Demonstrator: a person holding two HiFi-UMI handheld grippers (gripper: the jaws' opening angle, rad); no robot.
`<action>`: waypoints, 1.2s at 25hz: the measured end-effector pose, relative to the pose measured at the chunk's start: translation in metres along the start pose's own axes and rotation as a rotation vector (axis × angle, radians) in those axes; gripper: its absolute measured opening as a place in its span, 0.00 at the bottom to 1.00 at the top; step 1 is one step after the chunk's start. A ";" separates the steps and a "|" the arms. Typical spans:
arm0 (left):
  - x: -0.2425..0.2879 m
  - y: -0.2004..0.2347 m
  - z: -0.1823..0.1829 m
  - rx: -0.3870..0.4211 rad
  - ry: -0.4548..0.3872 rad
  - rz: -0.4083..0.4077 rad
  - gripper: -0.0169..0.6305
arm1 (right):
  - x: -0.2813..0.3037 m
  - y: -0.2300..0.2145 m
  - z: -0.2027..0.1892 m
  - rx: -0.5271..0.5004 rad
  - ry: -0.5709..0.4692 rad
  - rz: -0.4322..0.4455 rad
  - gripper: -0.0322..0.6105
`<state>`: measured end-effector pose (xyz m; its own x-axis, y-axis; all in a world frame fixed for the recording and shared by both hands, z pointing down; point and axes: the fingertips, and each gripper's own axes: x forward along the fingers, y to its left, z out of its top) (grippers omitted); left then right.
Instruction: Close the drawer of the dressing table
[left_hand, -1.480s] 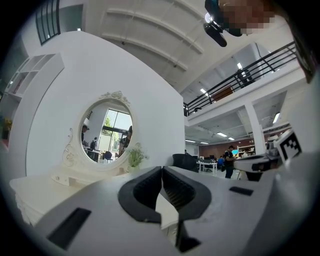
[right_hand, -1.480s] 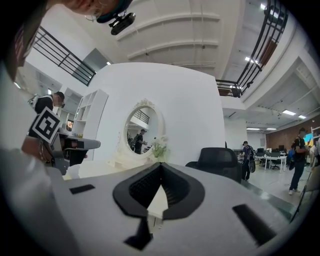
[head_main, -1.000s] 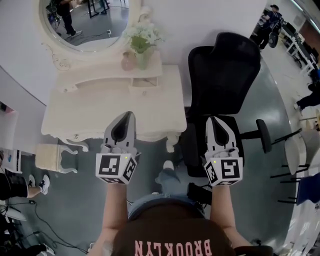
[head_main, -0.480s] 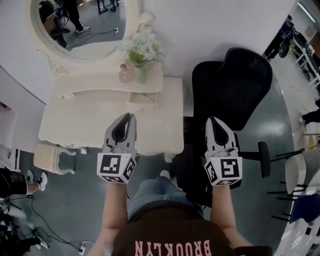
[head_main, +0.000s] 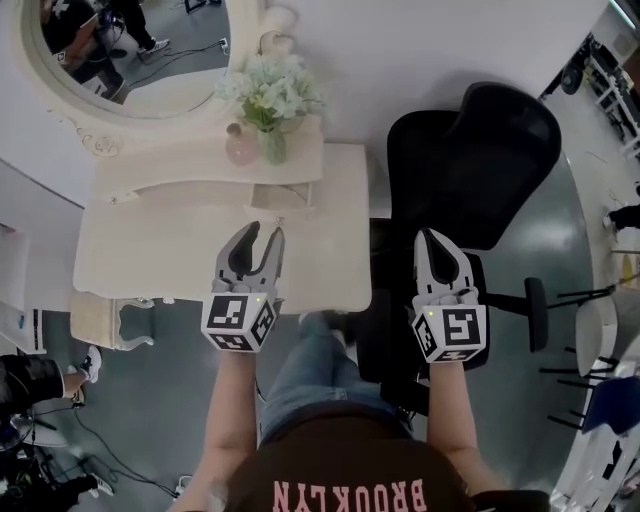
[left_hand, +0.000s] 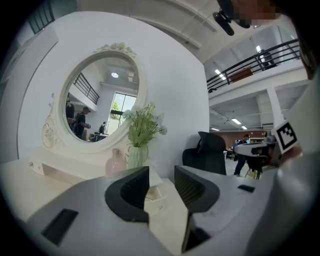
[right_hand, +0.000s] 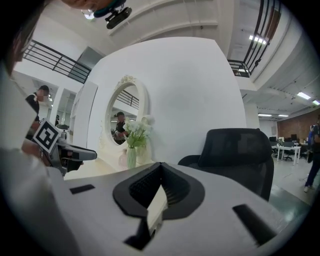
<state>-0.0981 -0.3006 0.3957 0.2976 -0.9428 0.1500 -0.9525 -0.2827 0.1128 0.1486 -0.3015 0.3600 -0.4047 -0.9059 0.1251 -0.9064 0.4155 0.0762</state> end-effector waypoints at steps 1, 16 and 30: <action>0.005 0.002 -0.007 0.001 0.018 -0.002 0.26 | 0.004 -0.001 -0.005 0.005 0.012 -0.005 0.05; 0.056 0.036 -0.134 0.009 0.282 0.080 0.24 | 0.035 -0.014 -0.116 0.026 0.230 0.013 0.05; 0.085 0.051 -0.174 0.013 0.364 0.142 0.24 | 0.046 -0.007 -0.170 0.064 0.315 0.024 0.05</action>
<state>-0.1102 -0.3644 0.5855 0.1638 -0.8492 0.5020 -0.9859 -0.1584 0.0537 0.1568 -0.3324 0.5338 -0.3776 -0.8218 0.4267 -0.9070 0.4211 0.0085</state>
